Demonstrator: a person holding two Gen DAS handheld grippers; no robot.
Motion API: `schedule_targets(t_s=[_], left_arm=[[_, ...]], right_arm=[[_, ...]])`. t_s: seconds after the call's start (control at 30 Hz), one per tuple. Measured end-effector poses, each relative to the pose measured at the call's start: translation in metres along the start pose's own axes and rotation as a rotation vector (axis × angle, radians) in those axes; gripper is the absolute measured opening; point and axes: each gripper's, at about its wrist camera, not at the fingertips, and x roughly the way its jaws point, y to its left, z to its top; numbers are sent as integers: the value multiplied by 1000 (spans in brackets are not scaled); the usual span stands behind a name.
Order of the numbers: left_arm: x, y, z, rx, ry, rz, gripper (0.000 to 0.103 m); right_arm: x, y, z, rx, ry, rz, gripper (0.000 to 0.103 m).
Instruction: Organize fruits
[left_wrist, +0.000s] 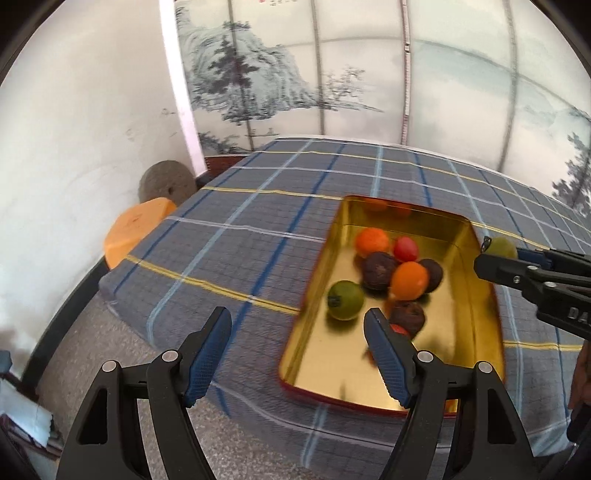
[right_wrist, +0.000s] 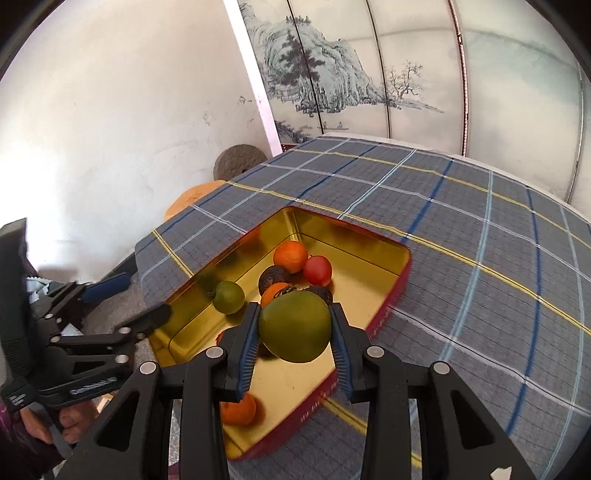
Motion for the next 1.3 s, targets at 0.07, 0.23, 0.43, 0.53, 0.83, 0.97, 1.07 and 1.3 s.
schedule_targets(t_s=[0.07, 0.23, 0.43, 0.53, 0.83, 0.97, 1.07, 1.3], left_arm=[[2, 5, 1, -4, 8, 22, 75], [-1, 13, 2, -15, -9, 13, 75], [-8, 12, 5, -6, -30, -8, 75], [-13, 9, 5, 0, -43, -22, 75], [-33, 4, 9, 13, -79, -53, 80], [-38, -2, 9, 24, -85, -57, 95], [-43, -6, 10, 17, -105, -55, 100], [-52, -21, 16, 56, -114, -60, 103]], right_arm=[[11, 0, 3, -2, 17, -6, 34], [29, 2, 9, -9, 35, -28, 36], [10, 9, 14, -18, -55, -22, 57], [-2, 14, 14, -23, -88, -9, 58], [-40, 21, -7, -23, -144, 7, 66], [-54, 14, -17, -15, -153, -5, 70], [-61, -1, -27, 2, -150, -32, 72], [-69, -92, -52, 108, -62, -211, 77]])
